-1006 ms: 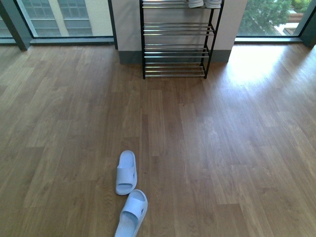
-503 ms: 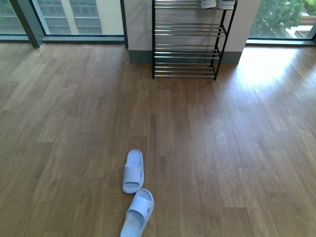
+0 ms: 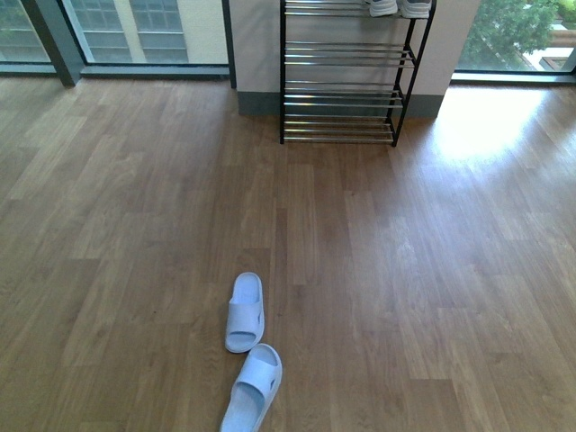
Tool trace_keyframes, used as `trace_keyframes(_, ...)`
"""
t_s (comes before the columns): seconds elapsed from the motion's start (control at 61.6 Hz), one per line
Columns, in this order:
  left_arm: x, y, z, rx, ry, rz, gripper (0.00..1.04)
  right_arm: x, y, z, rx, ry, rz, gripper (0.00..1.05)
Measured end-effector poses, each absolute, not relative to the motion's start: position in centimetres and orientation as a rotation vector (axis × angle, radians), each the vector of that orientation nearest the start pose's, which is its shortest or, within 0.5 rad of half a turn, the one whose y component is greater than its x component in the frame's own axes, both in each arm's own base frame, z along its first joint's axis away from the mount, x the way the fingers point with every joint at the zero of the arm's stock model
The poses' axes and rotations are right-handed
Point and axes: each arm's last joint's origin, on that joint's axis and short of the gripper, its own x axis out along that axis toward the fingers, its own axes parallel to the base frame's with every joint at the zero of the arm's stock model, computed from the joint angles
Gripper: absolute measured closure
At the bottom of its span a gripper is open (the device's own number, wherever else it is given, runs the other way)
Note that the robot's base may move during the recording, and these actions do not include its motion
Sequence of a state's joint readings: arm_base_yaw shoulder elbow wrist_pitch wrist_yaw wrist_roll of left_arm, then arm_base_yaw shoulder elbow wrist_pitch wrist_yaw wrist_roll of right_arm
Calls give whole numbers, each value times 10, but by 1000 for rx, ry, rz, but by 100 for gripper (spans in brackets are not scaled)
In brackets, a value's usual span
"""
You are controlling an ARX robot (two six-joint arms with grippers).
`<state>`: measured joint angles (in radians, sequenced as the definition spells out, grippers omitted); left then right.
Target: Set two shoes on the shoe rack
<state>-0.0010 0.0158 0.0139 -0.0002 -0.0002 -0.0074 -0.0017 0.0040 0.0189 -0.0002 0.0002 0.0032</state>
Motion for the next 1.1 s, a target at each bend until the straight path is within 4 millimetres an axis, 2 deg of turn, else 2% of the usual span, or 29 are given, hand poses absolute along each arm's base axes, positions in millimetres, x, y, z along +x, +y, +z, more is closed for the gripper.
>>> trace_keyframes(1.103,98,0,167,-7,2,-1,9,97,0,170,3,-14,-2,9)
